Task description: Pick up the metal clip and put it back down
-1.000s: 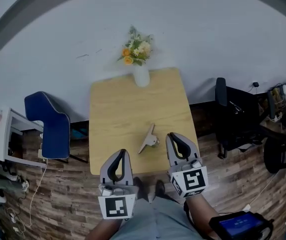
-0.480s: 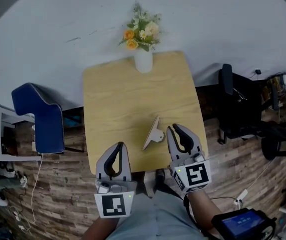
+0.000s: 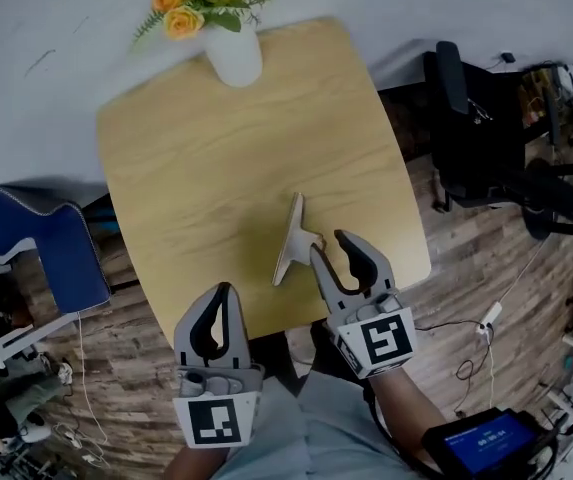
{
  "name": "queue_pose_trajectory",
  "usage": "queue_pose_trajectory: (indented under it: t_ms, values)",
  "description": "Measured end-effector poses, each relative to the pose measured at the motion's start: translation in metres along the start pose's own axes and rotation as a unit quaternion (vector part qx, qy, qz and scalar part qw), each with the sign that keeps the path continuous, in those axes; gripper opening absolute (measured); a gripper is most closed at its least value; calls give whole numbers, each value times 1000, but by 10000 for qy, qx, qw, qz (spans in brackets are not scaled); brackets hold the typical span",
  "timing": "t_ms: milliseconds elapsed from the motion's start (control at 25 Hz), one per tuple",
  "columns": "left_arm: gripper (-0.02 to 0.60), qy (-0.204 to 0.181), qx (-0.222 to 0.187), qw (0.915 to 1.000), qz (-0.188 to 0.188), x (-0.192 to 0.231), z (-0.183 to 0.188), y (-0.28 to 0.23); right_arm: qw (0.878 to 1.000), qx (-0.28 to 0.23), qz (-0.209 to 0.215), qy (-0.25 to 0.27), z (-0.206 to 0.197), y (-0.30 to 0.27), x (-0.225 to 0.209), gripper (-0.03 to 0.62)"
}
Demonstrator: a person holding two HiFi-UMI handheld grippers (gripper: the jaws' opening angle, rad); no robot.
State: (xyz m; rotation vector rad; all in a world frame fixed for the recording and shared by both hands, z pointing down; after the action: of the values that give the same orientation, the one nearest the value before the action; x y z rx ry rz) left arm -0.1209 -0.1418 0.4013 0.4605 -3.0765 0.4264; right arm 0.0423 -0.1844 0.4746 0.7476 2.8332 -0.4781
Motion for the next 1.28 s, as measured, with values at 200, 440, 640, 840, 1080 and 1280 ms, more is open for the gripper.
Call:
queue_pose_trajectory:
  t_ms: [200, 440, 640, 840, 1080, 1280]
  values:
    - [18, 114, 478, 9987, -108, 13, -41, -17, 9984, 438, -161, -329, -49, -17, -8, 140]
    - [18, 234, 760, 9967, -149, 22, -69, -24, 9953, 793, -231, -505, -84, -24, -6, 140]
    - [18, 283, 816, 9961, -150, 30, -76, -23, 9934, 945, -333, -553, -96, -26, -5, 140]
    - [18, 303, 802, 9962, -117, 36, -77, -19, 9928, 995, -368, -564, -96, -31, -1, 141]
    - [18, 285, 611, 9977, 71, 38, -63, -11, 9925, 966, -178, -724, -86, -33, 9, 97]
    - [18, 226, 305, 9989, 281, 33, -38, 6, 9949, 890, 185, -440, -68, -29, 26, 48]
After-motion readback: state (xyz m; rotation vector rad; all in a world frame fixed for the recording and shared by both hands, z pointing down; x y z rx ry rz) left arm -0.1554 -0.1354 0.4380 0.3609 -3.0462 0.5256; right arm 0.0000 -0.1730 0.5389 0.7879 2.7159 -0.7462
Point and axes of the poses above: the fingertips, and each gripper's own axes: y backward along the fingers, x to its left, z out of its top, the point moved 5 cm from there along y, backward along the fingers, and after that the axes turned 9 degrees about -x, right-handed, at the moved point
